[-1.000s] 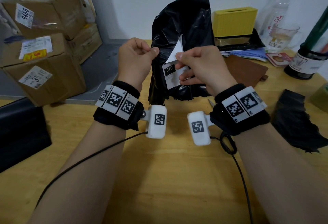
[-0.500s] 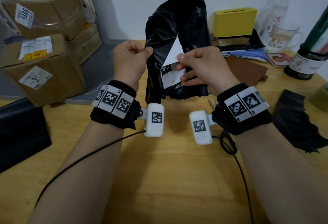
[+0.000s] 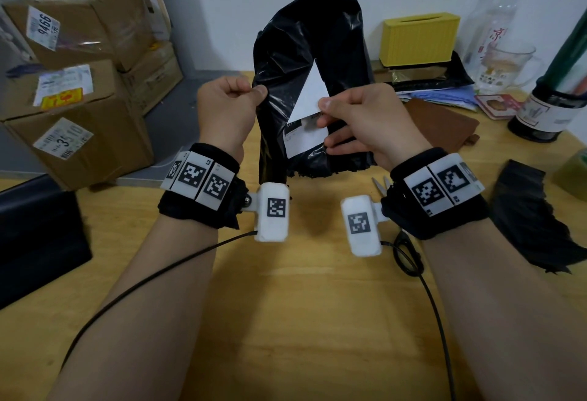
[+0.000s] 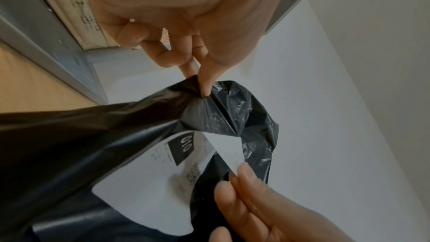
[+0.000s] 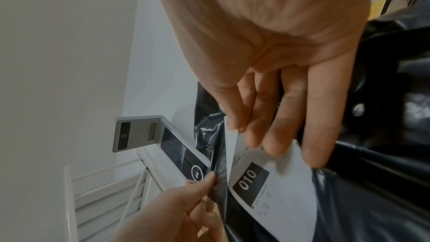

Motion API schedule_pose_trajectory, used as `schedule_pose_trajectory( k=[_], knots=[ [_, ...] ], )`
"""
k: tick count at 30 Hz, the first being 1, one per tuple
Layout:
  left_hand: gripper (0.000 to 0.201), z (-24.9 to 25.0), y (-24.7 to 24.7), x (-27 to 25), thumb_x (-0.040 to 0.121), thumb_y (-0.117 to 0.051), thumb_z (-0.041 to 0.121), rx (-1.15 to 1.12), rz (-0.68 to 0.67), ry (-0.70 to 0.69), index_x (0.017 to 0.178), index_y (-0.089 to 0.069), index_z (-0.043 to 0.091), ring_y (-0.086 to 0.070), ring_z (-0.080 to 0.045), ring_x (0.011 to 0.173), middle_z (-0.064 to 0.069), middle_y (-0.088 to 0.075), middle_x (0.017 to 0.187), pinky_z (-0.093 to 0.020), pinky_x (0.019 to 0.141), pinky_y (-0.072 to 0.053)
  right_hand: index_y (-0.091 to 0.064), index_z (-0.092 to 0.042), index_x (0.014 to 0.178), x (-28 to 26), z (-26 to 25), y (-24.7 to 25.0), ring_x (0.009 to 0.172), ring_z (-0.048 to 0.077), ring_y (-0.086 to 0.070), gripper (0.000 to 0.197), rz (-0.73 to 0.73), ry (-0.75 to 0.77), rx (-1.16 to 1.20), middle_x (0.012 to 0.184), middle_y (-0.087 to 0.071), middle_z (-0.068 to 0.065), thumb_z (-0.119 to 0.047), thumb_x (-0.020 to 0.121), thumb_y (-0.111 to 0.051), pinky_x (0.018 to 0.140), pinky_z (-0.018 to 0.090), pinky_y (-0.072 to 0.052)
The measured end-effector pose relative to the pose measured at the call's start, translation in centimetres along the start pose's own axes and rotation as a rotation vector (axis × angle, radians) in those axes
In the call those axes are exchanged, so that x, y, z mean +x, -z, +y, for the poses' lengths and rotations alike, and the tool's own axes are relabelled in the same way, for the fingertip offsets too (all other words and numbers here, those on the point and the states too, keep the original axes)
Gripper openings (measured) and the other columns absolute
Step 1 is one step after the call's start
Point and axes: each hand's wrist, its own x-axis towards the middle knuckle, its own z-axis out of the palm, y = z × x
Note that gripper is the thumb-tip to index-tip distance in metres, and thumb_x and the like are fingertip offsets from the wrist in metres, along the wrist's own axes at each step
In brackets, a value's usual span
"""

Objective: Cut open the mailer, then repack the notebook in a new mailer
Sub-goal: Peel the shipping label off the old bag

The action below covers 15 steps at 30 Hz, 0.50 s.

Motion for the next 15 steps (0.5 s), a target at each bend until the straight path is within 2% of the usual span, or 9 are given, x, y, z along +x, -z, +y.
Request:
schedule_pose_trajectory(
  k=[15],
  knots=[
    [0.034, -1.1, 0.1, 0.2, 0.085, -0.073, 0.007, 0.024, 0.002, 0.052, 0.067, -0.049, 0.02, -0.041, 0.008, 0.04, 0.008, -0.047, 0.063, -0.006, 0.049, -0.037, -0.072, -0.005, 0.1, 0.1, 0.4, 0.1, 0.065, 0.024, -0.069, 0.021, -0.015, -0.026, -0.084, 0.086, -0.077, 0.006, -0.025, 0.098, -0.068, 0.069, 0.045, -0.065]
  ],
)
